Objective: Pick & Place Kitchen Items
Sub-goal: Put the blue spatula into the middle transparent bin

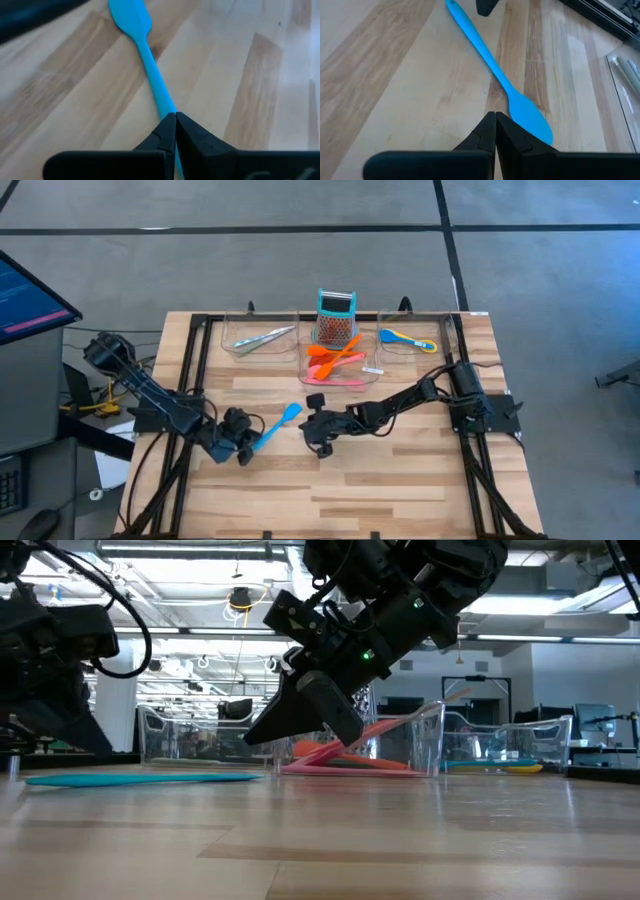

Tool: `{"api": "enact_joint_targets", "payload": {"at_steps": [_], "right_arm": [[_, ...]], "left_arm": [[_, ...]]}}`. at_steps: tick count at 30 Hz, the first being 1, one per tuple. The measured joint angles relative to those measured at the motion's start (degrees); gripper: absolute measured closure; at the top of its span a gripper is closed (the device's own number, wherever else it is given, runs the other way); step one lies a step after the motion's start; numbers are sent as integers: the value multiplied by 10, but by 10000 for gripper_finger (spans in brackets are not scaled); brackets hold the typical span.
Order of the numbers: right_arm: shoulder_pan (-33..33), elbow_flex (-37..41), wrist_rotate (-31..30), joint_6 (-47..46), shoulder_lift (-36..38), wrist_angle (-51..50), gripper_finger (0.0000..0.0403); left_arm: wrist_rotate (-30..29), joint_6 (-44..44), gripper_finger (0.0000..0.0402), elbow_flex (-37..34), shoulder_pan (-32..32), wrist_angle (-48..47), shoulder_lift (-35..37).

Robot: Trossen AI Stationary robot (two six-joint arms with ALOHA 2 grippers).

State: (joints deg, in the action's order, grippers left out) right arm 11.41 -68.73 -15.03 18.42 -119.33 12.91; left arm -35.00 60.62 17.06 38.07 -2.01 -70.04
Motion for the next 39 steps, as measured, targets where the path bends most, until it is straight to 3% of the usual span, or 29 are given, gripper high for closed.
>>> {"api": "enact_joint_targets", "payload": {"at_steps": [6, 14, 19, 29, 39], "right_arm": [[-5, 0, 0, -7, 0, 0, 402], [-20, 0, 0, 19, 0, -20, 395], [-21, 0, -2, 83, 0, -14, 358], [-27, -7, -8, 92, -22, -1, 275], [-29, -112, -67, 115, -114, -1, 234]], "left_arm": [[8, 0, 400, 0, -3, 70, 0], [8, -2, 400, 0, 2, 69, -2], [8, -4, 400, 0, -7, 60, -2], [8, 0, 400, 0, -7, 33, -2], [11, 27, 400, -13, -7, 30, -4]]}}
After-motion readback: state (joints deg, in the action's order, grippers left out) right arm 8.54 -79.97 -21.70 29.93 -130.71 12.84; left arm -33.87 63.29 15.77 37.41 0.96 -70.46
